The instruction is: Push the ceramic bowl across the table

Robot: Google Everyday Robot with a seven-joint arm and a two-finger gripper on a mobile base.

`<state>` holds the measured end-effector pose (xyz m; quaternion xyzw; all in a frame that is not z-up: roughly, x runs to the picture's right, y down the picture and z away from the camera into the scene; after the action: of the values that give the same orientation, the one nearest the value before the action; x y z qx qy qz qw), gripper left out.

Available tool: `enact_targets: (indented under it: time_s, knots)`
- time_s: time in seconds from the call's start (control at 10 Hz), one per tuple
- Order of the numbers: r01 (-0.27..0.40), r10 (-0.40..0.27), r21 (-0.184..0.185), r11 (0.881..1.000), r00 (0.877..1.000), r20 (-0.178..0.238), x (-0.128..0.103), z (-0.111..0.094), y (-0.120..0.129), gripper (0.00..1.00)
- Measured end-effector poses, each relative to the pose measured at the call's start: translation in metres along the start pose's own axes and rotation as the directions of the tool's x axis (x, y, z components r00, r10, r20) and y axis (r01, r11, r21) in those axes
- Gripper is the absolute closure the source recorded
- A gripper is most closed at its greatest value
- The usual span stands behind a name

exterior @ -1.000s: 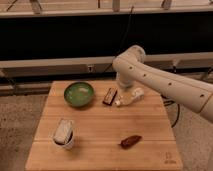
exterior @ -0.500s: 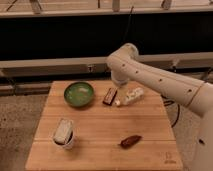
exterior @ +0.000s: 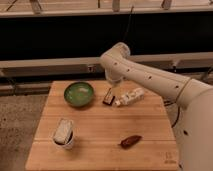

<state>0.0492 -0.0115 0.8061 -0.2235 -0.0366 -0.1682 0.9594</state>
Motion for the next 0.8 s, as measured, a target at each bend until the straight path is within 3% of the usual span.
enact_targets:
  time_s: [0.8]
  knots:
    - [0.037,-0.037,0.0,0.999,0.999,0.006,-0.013,0.02,-0.021,0.2]
